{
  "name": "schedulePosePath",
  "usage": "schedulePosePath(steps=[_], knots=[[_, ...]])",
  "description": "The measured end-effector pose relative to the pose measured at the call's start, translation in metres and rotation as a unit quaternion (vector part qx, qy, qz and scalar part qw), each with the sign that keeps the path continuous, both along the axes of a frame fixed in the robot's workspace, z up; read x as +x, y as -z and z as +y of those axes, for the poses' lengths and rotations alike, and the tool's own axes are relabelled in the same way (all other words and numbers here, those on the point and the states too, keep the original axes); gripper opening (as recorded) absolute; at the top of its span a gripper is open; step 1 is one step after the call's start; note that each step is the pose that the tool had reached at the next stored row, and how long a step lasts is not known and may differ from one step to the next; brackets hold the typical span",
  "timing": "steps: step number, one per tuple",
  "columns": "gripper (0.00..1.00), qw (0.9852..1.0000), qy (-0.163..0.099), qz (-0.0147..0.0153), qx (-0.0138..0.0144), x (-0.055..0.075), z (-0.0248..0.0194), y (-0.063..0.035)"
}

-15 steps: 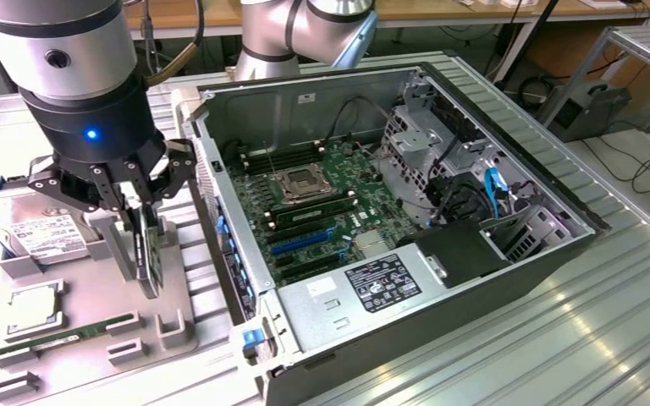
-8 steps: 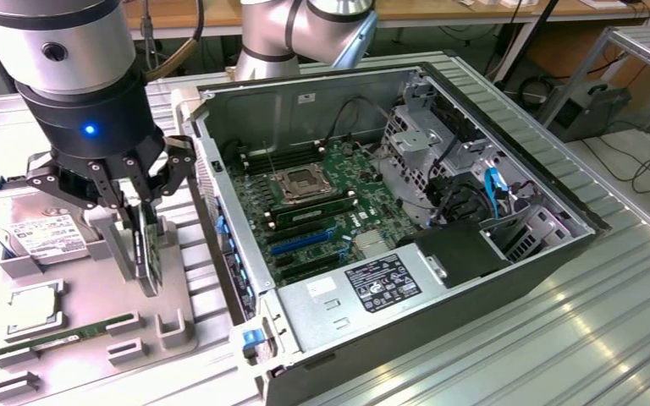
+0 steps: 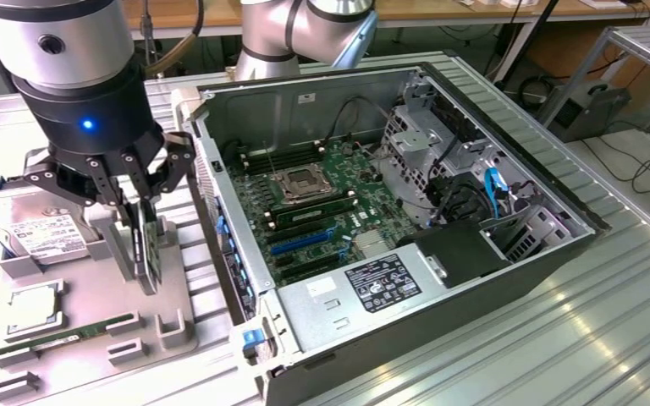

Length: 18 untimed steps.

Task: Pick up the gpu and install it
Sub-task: 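Pick up the gpu and move the gpu toward the slot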

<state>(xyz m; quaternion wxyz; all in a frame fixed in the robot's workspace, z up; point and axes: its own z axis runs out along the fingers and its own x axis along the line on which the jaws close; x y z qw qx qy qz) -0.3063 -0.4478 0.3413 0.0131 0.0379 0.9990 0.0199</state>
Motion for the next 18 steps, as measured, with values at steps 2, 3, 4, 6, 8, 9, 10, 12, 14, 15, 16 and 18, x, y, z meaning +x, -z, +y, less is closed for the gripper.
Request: schedulePosePath(steps=[2, 3, 4, 6, 8, 9, 10, 12, 14, 15, 16, 18], knots=[[0.26, 1.0, 0.0, 0.0, 0.0, 0.0, 0.0, -0.0012], [0.26, 1.0, 0.0, 0.0, 0.0, 0.0, 0.0, -0.0018], [0.26, 1.0, 0.0, 0.0, 0.0, 0.0, 0.0, -0.0023], [0.26, 1.0, 0.0, 0.0, 0.0, 0.0, 0.0, -0.0034], [0.26, 1.0, 0.0, 0.0, 0.0, 0.0, 0.0, -0.0046], [0.26, 1.0, 0.0, 0.0, 0.0, 0.0, 0.0, -0.0053], [0.26, 1.0, 0.0, 0.0, 0.0, 0.0, 0.0, -0.0064], [0.26, 1.0, 0.0, 0.0, 0.0, 0.0, 0.0, -0.008], [0.26, 1.0, 0.0, 0.0, 0.0, 0.0, 0.0, -0.0092], [0.26, 1.0, 0.0, 0.0, 0.0, 0.0, 0.0, -0.0098], [0.26, 1.0, 0.0, 0.0, 0.0, 0.0, 0.0, -0.0104], [0.26, 1.0, 0.0, 0.0, 0.0, 0.0, 0.0, -0.0117]])
